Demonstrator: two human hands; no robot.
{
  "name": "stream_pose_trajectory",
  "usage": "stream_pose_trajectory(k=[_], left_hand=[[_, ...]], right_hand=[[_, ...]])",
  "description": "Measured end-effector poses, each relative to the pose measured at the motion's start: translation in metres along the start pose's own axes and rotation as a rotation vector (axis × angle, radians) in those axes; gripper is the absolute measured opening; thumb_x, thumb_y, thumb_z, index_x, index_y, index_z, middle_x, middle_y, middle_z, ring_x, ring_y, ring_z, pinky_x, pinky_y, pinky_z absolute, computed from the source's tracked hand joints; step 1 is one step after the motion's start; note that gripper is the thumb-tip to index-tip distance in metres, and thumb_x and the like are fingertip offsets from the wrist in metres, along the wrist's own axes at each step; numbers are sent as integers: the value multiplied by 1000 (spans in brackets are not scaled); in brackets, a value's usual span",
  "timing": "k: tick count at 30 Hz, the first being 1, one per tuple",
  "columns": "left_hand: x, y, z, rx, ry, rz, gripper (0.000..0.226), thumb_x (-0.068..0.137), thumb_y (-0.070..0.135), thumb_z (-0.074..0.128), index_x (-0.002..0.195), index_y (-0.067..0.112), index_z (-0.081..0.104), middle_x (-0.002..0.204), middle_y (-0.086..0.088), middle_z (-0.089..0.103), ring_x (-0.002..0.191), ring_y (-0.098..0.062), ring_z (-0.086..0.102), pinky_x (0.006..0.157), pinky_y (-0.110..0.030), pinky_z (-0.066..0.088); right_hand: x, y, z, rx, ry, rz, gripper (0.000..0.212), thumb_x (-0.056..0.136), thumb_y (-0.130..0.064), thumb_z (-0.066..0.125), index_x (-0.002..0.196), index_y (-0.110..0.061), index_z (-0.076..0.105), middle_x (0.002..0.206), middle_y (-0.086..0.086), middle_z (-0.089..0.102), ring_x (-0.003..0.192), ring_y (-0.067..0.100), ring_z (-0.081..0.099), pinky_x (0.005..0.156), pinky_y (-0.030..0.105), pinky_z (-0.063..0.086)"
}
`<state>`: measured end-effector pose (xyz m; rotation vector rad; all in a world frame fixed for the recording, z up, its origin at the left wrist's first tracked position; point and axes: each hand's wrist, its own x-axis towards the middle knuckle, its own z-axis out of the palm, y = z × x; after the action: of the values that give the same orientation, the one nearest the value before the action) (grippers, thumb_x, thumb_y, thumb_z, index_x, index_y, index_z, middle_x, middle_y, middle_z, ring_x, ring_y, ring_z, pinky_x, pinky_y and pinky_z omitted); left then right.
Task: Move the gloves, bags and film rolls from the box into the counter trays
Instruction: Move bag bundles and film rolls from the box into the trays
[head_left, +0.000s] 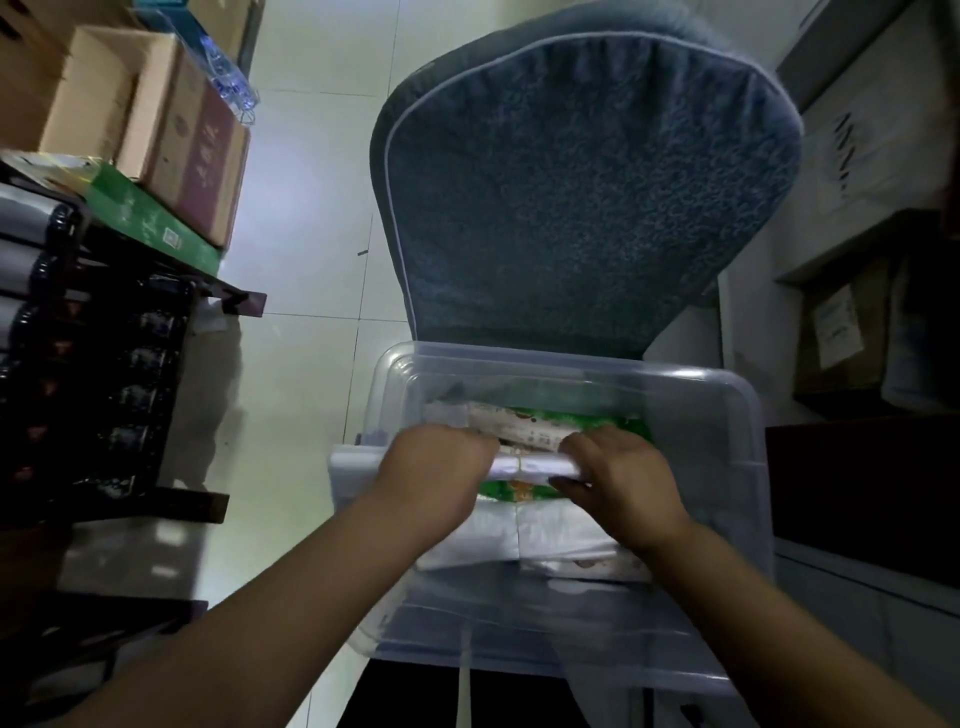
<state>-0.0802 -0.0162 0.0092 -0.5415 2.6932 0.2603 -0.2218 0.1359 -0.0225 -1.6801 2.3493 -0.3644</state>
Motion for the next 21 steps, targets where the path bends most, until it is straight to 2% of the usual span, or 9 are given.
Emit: stream_pose_trajectory(k=[3,5,7,8,10,13,16,18,21], left_hand=[[-11,-20,-25,80,37,-59,23,73,20,67,94,29,62,78,3,68,58,-18,51,54,-28,37],[-17,-39,-37,123,45,-101,21,73,17,64,90,28,60,74,2,67,60,-20,57,53,-26,33],[-24,-60,-36,95,44,-160,16,77,18,58,90,27,57,78,1,67,69,-23,63,55,-26,34],[-28,-70,-32,58,57,-197,12,80,19,56,89,27,55,79,1,67,71,-23,63,56,-26,35],[-37,-87,-24,-21,94,-265,6,82,18,58,86,23,56,76,0,67,63,-23,59,51,-24,31],[-54,-95,-12,-3,163,-311,17,70,14,76,70,18,60,56,1,63,42,-20,53,43,-14,9],[-64,-95,5,-4,165,-399,10,79,19,68,75,20,58,60,2,64,50,-22,59,45,-21,17],[-66,-97,16,1,161,-428,9,81,22,64,75,21,57,61,2,64,50,-21,55,45,-23,13],[-68,-99,22,20,152,-420,10,81,22,64,75,21,56,60,2,63,47,-19,44,44,-23,7]], right_hand=[[-2,4,7,58,64,128,31,60,-22,87,80,-13,66,71,7,68,60,28,62,49,28,47],[-6,5,19,156,76,319,26,68,-21,82,85,-13,65,73,6,69,60,25,62,49,26,43],[-11,3,38,222,8,480,22,75,-23,76,91,-13,64,76,4,70,64,24,63,52,25,40],[-14,1,51,223,-75,495,21,78,-24,73,95,-15,64,80,4,70,69,24,64,54,26,41],[-19,-4,82,185,-288,441,23,83,-30,66,103,-18,63,93,4,71,83,26,65,60,27,42],[-22,-11,126,121,-507,363,39,85,-35,61,122,-23,54,120,6,63,106,25,59,79,29,46],[-24,-12,160,-47,-635,258,73,83,-40,62,144,-19,27,146,7,39,131,23,39,105,32,32],[-25,-12,172,-100,-698,260,82,81,-45,62,146,-17,21,149,6,34,135,22,32,111,33,24],[-26,-14,177,-194,-701,272,80,74,-53,64,138,-17,33,141,7,41,129,26,36,106,37,29]])
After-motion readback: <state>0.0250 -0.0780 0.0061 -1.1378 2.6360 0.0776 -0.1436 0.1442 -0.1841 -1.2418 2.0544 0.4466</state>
